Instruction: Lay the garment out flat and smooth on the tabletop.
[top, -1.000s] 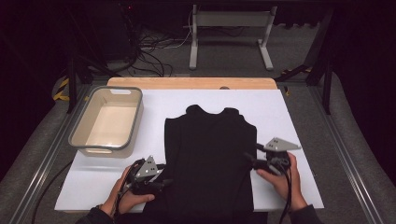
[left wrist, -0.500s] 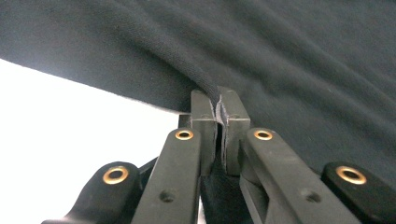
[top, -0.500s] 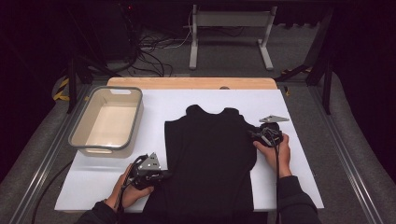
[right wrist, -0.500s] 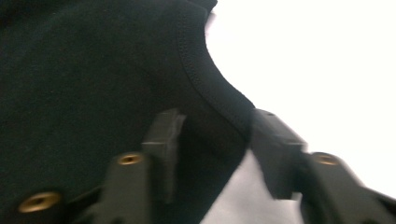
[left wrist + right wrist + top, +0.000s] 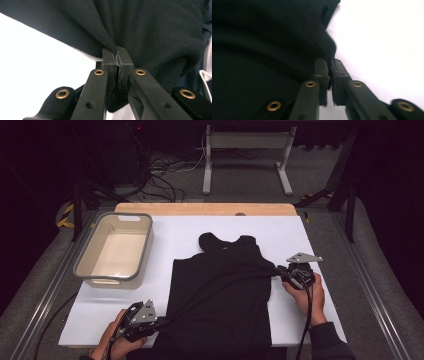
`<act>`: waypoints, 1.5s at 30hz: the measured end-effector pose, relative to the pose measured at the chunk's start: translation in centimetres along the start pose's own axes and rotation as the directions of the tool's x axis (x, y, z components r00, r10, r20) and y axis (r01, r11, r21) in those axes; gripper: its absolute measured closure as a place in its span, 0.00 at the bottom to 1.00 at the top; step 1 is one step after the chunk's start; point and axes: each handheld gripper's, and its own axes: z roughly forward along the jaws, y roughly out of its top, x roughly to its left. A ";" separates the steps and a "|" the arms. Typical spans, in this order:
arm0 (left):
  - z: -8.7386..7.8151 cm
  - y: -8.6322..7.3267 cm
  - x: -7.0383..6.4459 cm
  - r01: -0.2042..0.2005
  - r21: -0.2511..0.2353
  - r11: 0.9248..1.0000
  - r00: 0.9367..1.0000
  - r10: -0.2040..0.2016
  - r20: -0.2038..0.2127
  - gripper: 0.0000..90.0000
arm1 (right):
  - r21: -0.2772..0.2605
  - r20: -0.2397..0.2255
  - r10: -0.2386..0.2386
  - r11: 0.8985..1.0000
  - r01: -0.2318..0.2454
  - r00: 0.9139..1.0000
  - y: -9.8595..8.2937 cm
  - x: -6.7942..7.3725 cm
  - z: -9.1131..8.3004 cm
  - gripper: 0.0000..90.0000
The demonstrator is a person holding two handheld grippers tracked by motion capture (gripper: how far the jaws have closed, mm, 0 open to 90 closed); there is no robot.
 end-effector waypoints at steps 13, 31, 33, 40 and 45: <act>0.6 -0.1 -0.2 -0.023 -0.028 0.999 1.000 0.023 0.011 0.97 | -0.167 -0.032 -0.015 0.986 0.009 0.999 0.4 0.7 0.2 0.64; -0.2 -0.2 0.4 0.012 -0.120 0.993 1.000 -0.013 -0.008 0.85 | -0.236 -0.049 -0.119 0.966 0.104 0.992 -0.9 4.1 -1.7 0.51; -1.3 0.0 0.9 0.025 -0.190 0.981 0.999 -0.029 -0.021 0.86 | -0.253 -0.064 -0.123 0.962 0.103 0.990 -1.2 4.6 -2.2 0.49; -2.2 0.1 0.8 0.004 -0.279 0.960 0.993 -0.036 -0.108 0.68 | -0.262 -0.056 -0.116 0.960 0.098 0.992 -1.4 4.7 -2.7 0.46; -2.3 0.2 0.8 0.009 -0.286 0.958 0.990 -0.048 -0.130 0.55 | -0.271 -0.056 -0.110 0.958 0.091 0.992 -1.4 4.8 -2.8 0.43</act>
